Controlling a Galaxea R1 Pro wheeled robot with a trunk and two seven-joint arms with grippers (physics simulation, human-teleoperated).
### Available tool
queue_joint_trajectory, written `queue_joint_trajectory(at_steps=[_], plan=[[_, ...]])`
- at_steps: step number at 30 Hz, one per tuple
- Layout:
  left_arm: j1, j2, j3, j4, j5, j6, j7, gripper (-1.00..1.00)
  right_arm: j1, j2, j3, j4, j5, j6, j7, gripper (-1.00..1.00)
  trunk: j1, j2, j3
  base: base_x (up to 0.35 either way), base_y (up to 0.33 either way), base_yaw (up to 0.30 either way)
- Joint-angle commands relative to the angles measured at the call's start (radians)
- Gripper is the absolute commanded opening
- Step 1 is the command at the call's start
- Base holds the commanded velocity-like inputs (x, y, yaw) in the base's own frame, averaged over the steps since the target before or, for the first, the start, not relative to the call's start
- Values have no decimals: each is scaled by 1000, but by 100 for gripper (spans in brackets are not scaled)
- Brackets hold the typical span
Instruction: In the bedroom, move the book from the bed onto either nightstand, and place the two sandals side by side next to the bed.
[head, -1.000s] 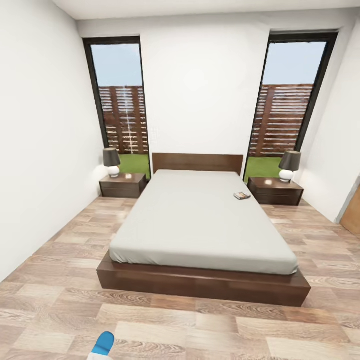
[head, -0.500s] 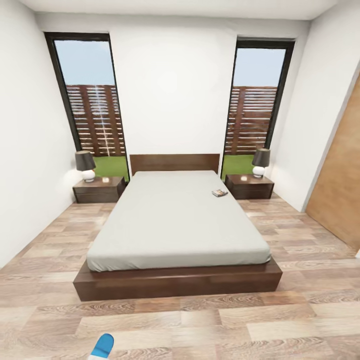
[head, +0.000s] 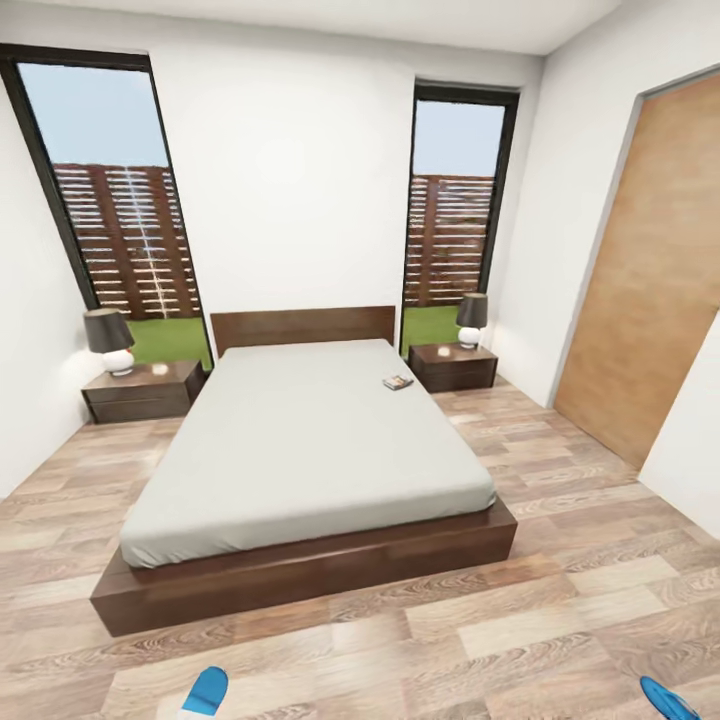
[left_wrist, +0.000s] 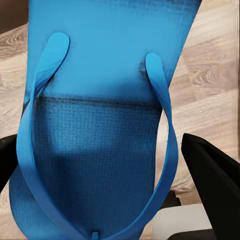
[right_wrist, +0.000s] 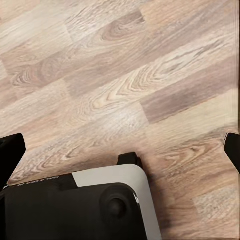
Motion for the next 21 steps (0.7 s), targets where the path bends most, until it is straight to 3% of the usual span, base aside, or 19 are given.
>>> queue_joint_trajectory(at_steps=[1, 14, 21], plan=[[0, 0, 4, 0, -9, -4, -2, -100, -1, 0, -6, -1, -7, 7, 7, 100, 0, -2, -2, 0, 0, -295], [-1, 0, 3, 0, -11, -5, -1, -100, -1, -2, -6, -1, -8, 7, 8, 100, 0, -2, -2, 9, 0, -295], [0, -1, 1, 0, -12, -6, -1, -100, 0, -2, -6, -2, -7, 7, 10, 100, 0, -2, -2, 177, -41, -295]])
